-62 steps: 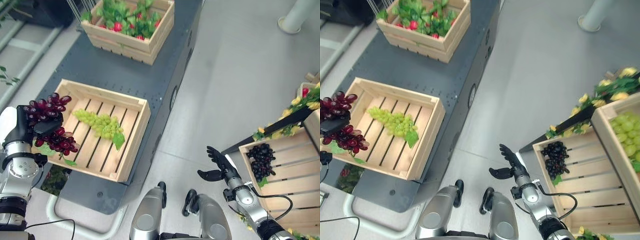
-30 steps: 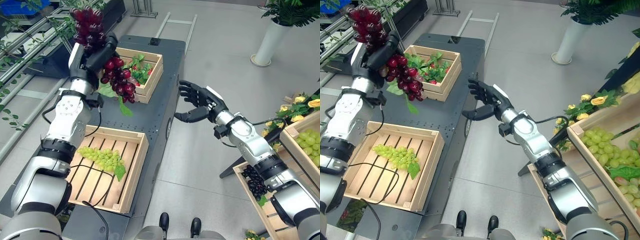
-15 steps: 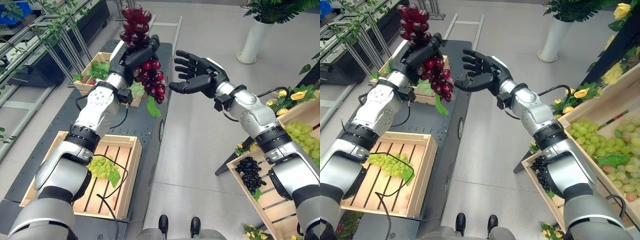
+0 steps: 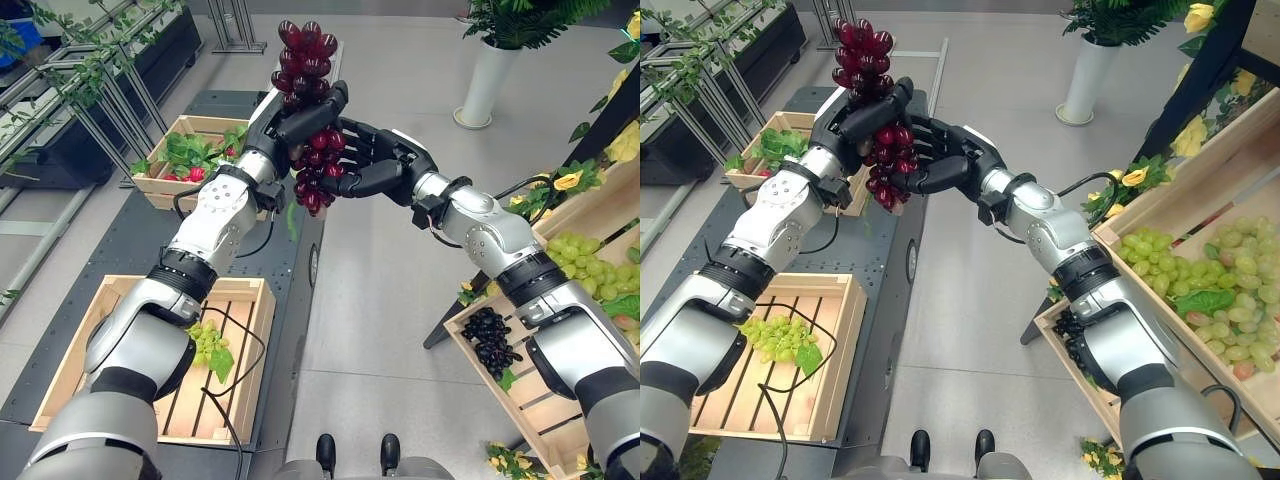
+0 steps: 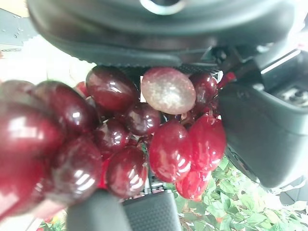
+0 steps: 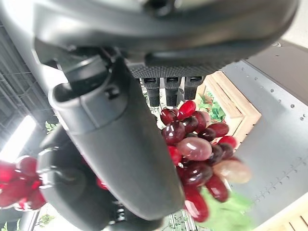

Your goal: Pick up the fruits from the basket on one side to the basket on the other side

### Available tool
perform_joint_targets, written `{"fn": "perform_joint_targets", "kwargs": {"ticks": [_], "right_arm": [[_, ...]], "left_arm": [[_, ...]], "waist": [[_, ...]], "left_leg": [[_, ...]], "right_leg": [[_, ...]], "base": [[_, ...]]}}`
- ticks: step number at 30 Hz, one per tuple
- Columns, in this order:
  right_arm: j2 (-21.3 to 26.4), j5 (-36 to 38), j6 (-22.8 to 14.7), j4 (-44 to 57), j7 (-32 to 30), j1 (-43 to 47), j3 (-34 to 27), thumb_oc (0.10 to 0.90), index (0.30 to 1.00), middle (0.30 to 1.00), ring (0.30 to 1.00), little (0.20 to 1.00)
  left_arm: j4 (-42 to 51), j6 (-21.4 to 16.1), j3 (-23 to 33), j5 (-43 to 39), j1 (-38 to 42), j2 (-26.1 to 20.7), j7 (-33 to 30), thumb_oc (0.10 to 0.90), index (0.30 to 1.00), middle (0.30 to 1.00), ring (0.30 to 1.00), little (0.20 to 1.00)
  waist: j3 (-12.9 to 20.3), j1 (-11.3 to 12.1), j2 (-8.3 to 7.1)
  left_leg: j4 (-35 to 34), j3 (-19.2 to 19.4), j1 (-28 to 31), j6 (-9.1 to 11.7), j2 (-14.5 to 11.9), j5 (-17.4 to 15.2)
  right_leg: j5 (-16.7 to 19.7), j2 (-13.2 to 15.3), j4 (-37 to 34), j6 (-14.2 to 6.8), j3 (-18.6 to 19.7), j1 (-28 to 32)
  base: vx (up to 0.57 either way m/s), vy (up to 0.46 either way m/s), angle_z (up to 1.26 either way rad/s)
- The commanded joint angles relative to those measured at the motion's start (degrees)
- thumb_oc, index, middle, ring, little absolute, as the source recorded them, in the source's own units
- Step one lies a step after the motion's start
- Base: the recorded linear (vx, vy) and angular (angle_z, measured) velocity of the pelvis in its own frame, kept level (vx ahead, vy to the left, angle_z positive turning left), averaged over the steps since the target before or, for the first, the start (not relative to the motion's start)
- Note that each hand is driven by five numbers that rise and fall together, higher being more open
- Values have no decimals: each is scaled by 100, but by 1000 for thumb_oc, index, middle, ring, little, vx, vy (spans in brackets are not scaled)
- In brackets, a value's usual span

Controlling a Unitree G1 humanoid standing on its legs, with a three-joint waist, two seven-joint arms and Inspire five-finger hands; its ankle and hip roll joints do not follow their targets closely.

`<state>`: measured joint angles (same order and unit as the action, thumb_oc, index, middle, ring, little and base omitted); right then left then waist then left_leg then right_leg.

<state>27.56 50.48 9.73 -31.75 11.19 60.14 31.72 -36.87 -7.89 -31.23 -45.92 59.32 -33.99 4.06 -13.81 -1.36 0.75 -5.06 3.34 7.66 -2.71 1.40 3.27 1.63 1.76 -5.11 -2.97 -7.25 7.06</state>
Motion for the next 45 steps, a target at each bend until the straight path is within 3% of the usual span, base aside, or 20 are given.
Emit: {"fn": "perform_joint_targets", "kwargs": {"ticks": [1,8,13,15,17,19,26,27,28,29,45], "right_arm": [[-494,504,-296,-153,-83,512,78,800,900,900,900,900],[-662,904,-78,-224,190,485,76,800,900,900,900,900],[-727,914,-195,-213,268,517,110,800,900,900,900,900],[-760,933,-369,-218,238,560,95,800,900,900,900,900],[-843,842,-843,-112,-87,616,35,800,900,900,900,900],[-906,889,-985,-54,-176,637,-29,800,900,900,900,900],[-1057,695,-1025,-3,-285,648,-80,800,900,900,900,900],[-1074,783,-1128,-46,-297,663,-70,580,571,571,571,571],[-1090,819,-1161,-61,-313,668,-80,471,406,406,406,406],[-1106,849,-1188,-74,-314,658,-104,400,300,300,300,300],[-1108,953,-1155,-312,-273,582,-208,400,300,300,300,300]], "left_arm": [[-391,-672,-134,-461,1239,335,-164,400,300,300,300,300],[-310,-846,-97,-572,1230,449,-84,400,300,300,300,300],[-271,-813,-62,-874,1180,508,83,400,300,300,300,300],[-267,-760,-49,-878,1164,543,114,400,300,300,300,300],[-322,-754,-75,-465,1112,590,-2,400,300,300,300,300],[-383,-697,-89,-505,1092,591,40,400,300,300,300,300],[-460,-642,6,-731,999,712,202,400,300,300,300,300],[-486,-612,-22,-761,1018,718,206,400,300,300,300,300],[-505,-611,-24,-764,1020,725,216,400,300,300,300,300],[-515,-608,-19,-761,1009,732,234,400,300,300,300,300],[-641,-536,33,-766,959,683,264,400,300,300,300,300]], "waist": [[1216,51,-38],[1215,43,-31],[1230,50,-38],[1231,53,-36],[1230,56,-25],[1234,58,-22],[1262,57,-9],[1275,60,-4],[1279,60,-3],[1279,60,0],[1256,48,20]], "left_leg": [[30,54,66,243,182,-697],[14,59,100,246,169,-702],[14,74,113,256,156,-706],[14,74,116,255,155,-711],[10,63,127,248,153,-710],[9,57,127,242,152,-711],[6,66,133,238,144,-709],[6,69,134,239,141,-707],[6,70,134,240,139,-707],[6,69,136,242,138,-706],[6,86,137,255,119,-713]], "right_leg": [[-325,-108,11,27,-7,54],[-331,-111,11,25,16,76],[-332,-110,11,19,13,79],[-337,-112,11,20,15,80],[-339,-123,11,25,25,92],[-340,-128,11,22,42,92],[-338,-128,11,23,48,88],[-337,-130,11,21,49,89],[-337,-130,11,21,50,86],[-334,-131,11,21,49,88],[-316,-134,11,11,58,79]], "base": [[-6,11,-9],[-1,2,-1],[0,-4,-3],[0,0,0],[0,0,0],[0,0,0],[0,0,0],[0,0,0],[0,0,0],[0,0,0],[-3,1,-2]]}}
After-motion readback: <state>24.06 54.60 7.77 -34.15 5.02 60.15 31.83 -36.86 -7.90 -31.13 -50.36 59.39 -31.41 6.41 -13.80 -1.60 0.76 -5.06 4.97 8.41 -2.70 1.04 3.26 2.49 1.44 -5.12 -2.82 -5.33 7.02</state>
